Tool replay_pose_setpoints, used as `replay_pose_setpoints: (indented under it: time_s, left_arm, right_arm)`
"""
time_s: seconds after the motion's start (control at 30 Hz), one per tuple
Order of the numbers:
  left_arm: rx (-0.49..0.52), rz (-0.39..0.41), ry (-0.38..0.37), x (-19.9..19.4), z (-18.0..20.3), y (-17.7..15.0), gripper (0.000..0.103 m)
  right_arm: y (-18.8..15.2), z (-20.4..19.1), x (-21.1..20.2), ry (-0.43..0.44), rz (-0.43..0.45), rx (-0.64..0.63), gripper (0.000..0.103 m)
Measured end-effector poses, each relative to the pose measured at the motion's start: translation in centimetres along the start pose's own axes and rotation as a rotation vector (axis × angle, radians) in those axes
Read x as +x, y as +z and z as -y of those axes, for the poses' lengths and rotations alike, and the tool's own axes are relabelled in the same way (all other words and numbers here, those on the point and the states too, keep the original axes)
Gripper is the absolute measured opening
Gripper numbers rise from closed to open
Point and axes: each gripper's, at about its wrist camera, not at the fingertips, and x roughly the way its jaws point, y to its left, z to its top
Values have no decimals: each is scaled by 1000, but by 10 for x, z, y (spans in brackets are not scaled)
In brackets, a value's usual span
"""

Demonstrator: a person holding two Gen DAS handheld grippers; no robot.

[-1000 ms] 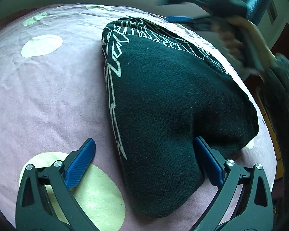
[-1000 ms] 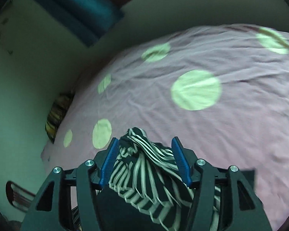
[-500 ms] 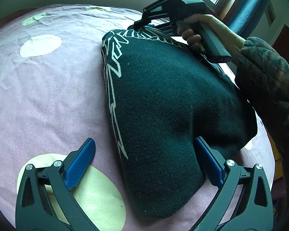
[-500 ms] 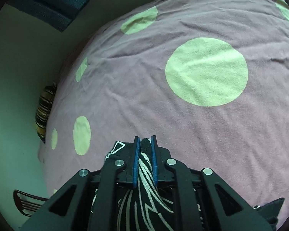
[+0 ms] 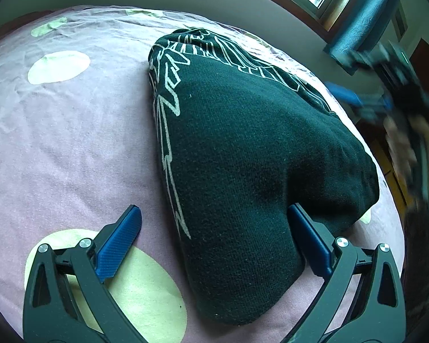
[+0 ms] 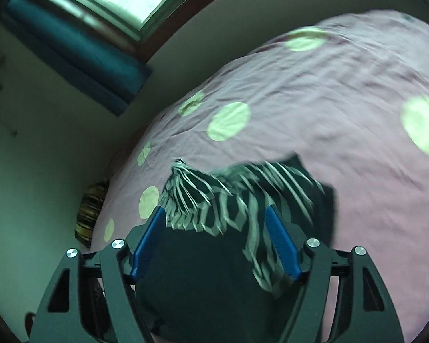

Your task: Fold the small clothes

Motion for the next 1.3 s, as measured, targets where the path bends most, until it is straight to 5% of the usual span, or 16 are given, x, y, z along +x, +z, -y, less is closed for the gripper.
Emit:
replay_pose_setpoints:
  time_s: [0.13, 0.43, 0.8, 1.07, 1.3]
  left_arm:
    - [1, -2, 5, 4, 2, 0, 101]
    - [19, -3, 6, 8, 2, -2, 101]
    - [-10, 86, -192, -55, -15, 10, 101]
    - [-124, -49, -273, -9, -40, 39, 101]
    - [-199, -140, -393, 31, -46, 55, 101]
  right_arm:
    - [-51, 30, -25, 21, 43, 108, 72]
    - [-119, 50, -18, -114, 24, 90, 65]
    - [-114, 73, -50, 158, 69, 245, 79]
    - [-87, 77, -18, 113, -28, 210, 79]
    - [-75, 88, 12, 206, -63, 246, 79]
